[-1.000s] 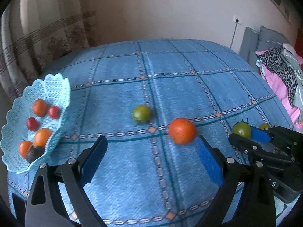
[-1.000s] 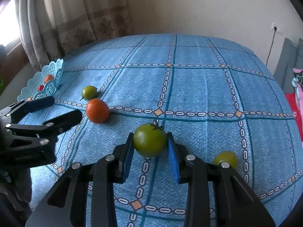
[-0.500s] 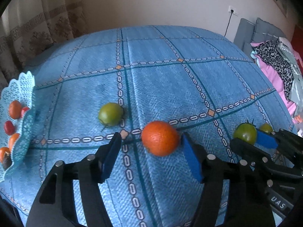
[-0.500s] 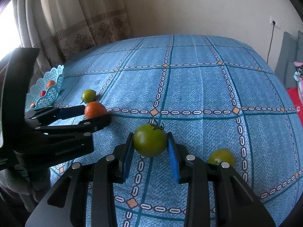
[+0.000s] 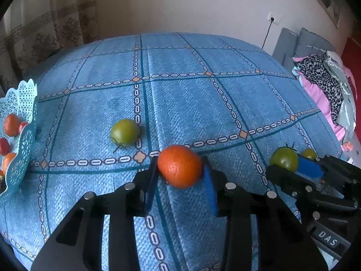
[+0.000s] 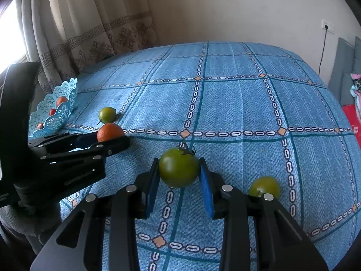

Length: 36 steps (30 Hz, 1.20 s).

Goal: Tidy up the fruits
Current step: 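Carry the orange into the basket and open the left gripper while the right carries its tomato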

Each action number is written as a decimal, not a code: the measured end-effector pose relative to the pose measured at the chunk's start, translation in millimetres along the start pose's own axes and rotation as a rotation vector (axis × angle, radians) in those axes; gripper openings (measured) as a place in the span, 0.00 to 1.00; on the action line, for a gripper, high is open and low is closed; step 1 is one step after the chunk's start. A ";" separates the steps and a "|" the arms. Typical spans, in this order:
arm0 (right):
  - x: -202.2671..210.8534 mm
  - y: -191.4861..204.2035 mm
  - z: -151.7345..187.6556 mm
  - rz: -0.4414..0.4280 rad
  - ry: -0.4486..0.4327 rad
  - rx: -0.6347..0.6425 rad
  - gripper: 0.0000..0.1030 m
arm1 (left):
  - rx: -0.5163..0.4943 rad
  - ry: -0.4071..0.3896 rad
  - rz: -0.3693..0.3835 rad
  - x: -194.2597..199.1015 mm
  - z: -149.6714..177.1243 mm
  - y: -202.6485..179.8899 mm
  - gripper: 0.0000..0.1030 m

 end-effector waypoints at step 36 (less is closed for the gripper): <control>20.5 28.2 7.2 -0.037 -0.025 0.025 0.33 | 0.219 -0.184 -0.199 130.6 29.7 135.8 0.37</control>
Point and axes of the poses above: each gripper's, at about its wrist camera, not at the fingertips, and x roughly against the way its jaws point, y to its left, z to its underside, the point moved 3 cm from there along -x, roughly the way its jaws point, and after that the axes turned 6 degrees about -x, right-handed, at the moved point
